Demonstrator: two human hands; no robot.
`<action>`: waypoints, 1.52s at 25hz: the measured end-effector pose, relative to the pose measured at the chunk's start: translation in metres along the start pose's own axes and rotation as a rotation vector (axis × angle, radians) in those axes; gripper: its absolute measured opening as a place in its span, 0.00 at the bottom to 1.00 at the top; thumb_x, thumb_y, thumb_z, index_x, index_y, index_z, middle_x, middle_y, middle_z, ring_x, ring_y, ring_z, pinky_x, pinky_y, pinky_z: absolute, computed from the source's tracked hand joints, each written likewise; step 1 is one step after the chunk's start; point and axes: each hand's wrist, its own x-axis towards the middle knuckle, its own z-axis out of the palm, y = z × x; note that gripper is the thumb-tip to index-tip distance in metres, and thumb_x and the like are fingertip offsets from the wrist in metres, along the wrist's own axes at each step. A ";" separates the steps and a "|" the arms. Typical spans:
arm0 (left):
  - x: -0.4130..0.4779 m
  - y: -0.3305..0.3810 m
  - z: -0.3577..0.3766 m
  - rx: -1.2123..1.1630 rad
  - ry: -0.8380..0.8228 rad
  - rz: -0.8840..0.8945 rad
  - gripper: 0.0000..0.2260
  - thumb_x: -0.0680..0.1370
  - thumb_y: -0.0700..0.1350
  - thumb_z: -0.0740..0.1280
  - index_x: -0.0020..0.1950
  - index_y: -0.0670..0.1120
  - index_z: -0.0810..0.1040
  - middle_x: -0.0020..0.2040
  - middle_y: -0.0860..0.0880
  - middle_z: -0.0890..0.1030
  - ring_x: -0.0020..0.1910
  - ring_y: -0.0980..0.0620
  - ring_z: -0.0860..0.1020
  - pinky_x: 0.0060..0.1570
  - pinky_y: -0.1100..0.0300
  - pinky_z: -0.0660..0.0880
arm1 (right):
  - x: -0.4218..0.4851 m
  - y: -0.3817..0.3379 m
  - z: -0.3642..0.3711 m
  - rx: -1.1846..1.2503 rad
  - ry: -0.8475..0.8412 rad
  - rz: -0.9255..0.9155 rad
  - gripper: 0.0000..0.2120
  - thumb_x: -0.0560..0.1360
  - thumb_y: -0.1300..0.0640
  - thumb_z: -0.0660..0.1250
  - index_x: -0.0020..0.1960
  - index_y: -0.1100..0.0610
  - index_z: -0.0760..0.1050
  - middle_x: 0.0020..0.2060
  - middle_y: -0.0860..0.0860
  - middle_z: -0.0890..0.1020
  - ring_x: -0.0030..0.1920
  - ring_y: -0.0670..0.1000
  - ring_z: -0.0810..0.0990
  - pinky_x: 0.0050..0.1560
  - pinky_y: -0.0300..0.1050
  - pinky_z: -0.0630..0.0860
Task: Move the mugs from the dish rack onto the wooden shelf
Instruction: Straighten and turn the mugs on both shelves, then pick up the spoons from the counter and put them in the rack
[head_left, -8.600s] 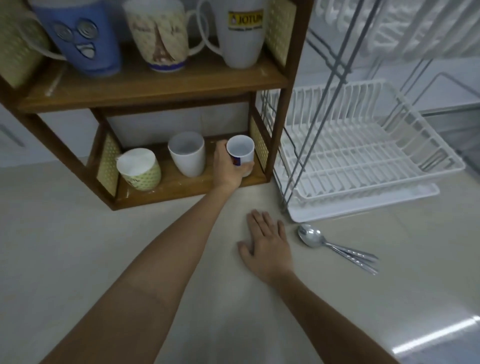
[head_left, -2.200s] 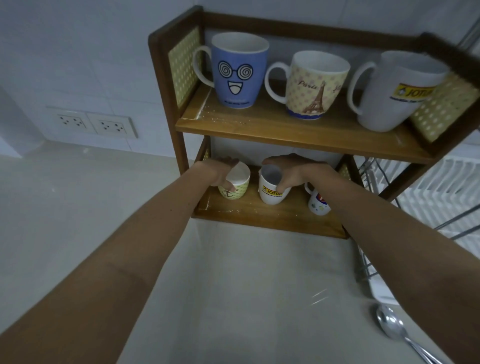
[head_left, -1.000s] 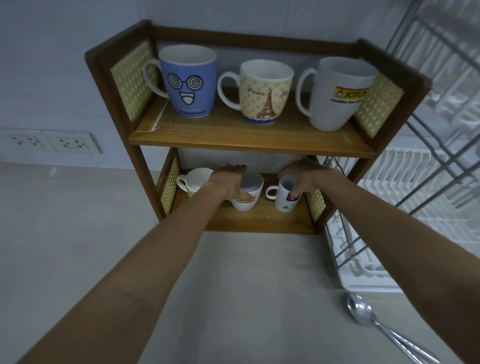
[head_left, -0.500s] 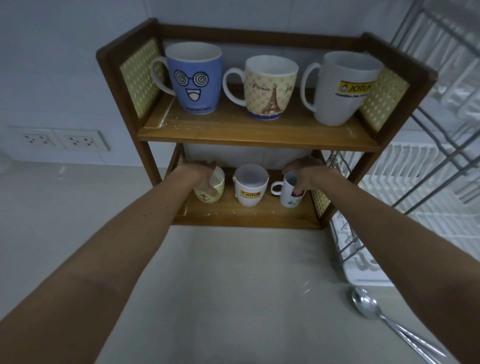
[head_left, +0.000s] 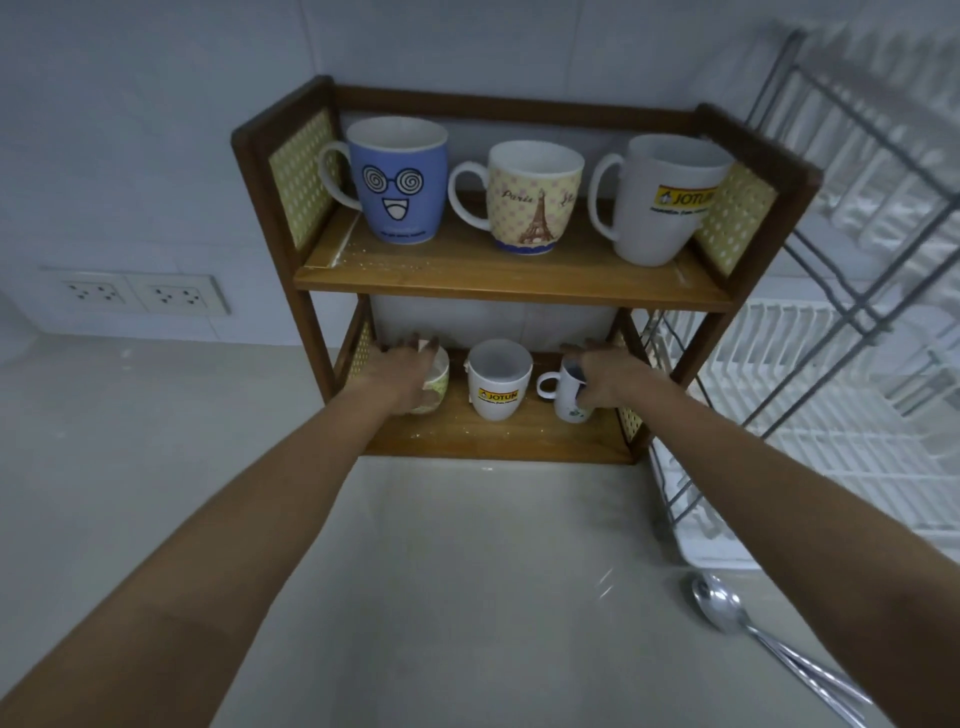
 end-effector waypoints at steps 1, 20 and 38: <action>-0.014 0.011 0.005 -0.013 0.068 0.032 0.35 0.77 0.53 0.65 0.78 0.47 0.50 0.78 0.42 0.53 0.76 0.41 0.55 0.72 0.41 0.57 | -0.012 -0.005 0.006 0.051 0.079 0.021 0.31 0.72 0.59 0.68 0.72 0.56 0.61 0.73 0.60 0.64 0.69 0.61 0.66 0.66 0.56 0.70; -0.181 0.353 0.134 -0.590 0.274 0.260 0.18 0.77 0.43 0.61 0.67 0.51 0.73 0.58 0.46 0.77 0.57 0.46 0.75 0.57 0.56 0.71 | -0.268 0.167 0.198 0.496 0.448 0.019 0.11 0.70 0.64 0.66 0.51 0.56 0.80 0.47 0.51 0.84 0.49 0.54 0.81 0.46 0.52 0.79; -0.200 0.414 0.163 -0.086 0.425 0.132 0.21 0.67 0.50 0.74 0.59 0.60 0.79 0.39 0.52 0.79 0.34 0.50 0.78 0.32 0.59 0.76 | -0.256 0.204 0.212 0.635 0.107 -0.147 0.02 0.69 0.57 0.71 0.42 0.53 0.80 0.34 0.45 0.79 0.39 0.48 0.78 0.44 0.42 0.75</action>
